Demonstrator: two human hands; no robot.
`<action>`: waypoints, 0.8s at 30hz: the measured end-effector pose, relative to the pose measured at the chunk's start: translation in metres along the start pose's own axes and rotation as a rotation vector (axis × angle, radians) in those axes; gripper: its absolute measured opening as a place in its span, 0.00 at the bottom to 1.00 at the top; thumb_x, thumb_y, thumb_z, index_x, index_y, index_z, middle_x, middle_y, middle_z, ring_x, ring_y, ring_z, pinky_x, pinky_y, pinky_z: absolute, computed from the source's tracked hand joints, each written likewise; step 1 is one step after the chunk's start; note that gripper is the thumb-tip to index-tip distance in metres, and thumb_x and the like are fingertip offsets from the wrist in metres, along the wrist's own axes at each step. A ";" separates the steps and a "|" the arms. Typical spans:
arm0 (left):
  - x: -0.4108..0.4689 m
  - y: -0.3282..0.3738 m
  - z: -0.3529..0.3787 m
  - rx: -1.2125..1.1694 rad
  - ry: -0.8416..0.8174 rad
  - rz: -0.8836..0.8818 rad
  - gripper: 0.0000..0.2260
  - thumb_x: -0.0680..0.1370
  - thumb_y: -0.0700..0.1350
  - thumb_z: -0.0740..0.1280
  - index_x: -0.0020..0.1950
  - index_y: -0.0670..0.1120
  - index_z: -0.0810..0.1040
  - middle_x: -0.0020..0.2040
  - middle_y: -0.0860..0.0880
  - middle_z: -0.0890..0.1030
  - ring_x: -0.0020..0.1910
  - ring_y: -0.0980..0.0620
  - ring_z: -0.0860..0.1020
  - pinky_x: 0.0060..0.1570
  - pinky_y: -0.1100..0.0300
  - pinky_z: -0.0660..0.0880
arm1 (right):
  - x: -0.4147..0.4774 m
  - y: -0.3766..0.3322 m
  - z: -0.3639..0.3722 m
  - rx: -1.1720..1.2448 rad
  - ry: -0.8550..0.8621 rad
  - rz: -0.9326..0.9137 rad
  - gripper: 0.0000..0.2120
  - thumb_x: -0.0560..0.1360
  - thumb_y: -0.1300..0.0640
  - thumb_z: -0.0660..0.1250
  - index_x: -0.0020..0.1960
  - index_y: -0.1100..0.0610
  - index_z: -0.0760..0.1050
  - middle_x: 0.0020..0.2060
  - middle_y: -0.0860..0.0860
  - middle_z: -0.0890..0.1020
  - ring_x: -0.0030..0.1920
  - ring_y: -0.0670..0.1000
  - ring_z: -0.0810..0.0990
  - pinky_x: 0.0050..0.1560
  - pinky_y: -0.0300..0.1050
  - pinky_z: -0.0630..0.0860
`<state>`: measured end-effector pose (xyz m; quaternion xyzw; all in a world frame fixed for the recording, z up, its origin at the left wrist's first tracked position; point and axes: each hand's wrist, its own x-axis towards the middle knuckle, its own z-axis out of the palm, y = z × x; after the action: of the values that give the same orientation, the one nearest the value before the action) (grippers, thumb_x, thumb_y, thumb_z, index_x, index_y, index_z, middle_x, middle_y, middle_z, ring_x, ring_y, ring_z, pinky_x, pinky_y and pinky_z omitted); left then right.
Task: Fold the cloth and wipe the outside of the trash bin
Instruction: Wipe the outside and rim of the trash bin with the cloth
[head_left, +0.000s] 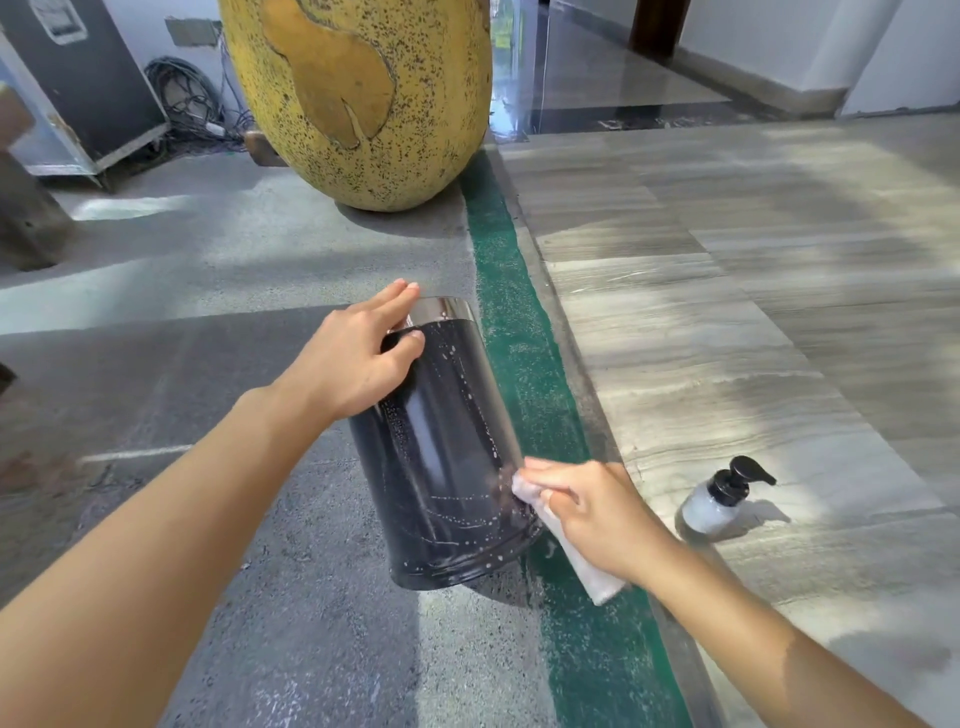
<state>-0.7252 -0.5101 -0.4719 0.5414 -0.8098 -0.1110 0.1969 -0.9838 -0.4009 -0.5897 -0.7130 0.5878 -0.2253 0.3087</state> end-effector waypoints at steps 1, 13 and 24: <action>-0.001 -0.001 0.000 -0.002 0.003 -0.005 0.25 0.81 0.51 0.61 0.78 0.51 0.63 0.79 0.53 0.61 0.76 0.52 0.63 0.71 0.61 0.57 | -0.012 0.007 0.005 0.002 -0.041 0.011 0.20 0.79 0.61 0.62 0.61 0.37 0.76 0.65 0.31 0.71 0.52 0.25 0.71 0.61 0.40 0.72; -0.016 0.002 -0.005 -0.118 -0.028 0.009 0.23 0.82 0.46 0.60 0.78 0.54 0.63 0.78 0.60 0.58 0.78 0.60 0.55 0.71 0.68 0.49 | 0.023 -0.034 -0.042 0.056 0.150 -0.035 0.18 0.77 0.63 0.62 0.61 0.45 0.79 0.63 0.38 0.77 0.63 0.33 0.69 0.68 0.34 0.64; -0.011 0.028 0.004 -0.109 -0.029 0.059 0.23 0.81 0.44 0.59 0.78 0.49 0.64 0.79 0.53 0.61 0.79 0.57 0.56 0.75 0.63 0.50 | 0.119 -0.106 -0.063 -0.037 0.354 -0.107 0.18 0.76 0.62 0.63 0.60 0.46 0.79 0.64 0.44 0.78 0.67 0.48 0.73 0.64 0.32 0.61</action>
<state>-0.7462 -0.4890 -0.4672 0.5040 -0.8211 -0.1567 0.2174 -0.9285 -0.5153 -0.4751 -0.6979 0.5982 -0.3527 0.1749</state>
